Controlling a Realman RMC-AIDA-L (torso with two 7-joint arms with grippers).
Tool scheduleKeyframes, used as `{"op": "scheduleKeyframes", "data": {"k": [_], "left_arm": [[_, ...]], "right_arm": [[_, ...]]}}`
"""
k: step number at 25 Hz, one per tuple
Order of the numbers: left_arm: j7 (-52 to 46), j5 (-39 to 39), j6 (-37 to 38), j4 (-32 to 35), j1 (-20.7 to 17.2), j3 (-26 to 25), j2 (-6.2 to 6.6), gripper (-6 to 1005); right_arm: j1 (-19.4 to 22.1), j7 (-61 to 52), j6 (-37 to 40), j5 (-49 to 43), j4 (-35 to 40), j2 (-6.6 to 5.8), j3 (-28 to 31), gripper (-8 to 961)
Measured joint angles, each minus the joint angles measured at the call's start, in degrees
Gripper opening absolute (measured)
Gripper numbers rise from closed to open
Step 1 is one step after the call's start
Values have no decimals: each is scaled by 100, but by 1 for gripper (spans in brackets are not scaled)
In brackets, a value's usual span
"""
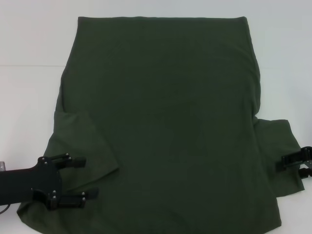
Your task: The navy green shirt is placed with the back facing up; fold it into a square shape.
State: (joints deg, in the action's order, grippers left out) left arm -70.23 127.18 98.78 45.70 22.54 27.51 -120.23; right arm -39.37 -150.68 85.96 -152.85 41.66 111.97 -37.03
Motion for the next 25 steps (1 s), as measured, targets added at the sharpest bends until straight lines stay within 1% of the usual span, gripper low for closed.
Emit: {"op": "scheduleKeyframes", "data": {"k": [4, 7, 14, 18, 23, 25], "left_arm": [[0, 0, 0, 0, -4, -1, -1, 890], [0, 0, 4, 15, -4, -9, -3, 890], [0, 0, 30, 61, -11, -9, -19, 890], [0, 0, 31, 62, -13, -9, -19, 890], [1, 0, 31, 62, -13, -9, -19, 890], [0, 0, 30, 62, -13, -9, -18, 890]], "right_arm": [[0, 23, -14, 0, 37, 20, -13, 774], [-1, 57, -19, 0, 69, 44, -93, 700], [-1, -18, -67, 0, 63, 44, -279, 528], [-10, -28, -67, 0, 60, 33, -282, 312], [-30, -46, -48, -1, 44, 17, -288, 104], [-32, -46, -43, -2, 40, 15, -299, 105]]}}
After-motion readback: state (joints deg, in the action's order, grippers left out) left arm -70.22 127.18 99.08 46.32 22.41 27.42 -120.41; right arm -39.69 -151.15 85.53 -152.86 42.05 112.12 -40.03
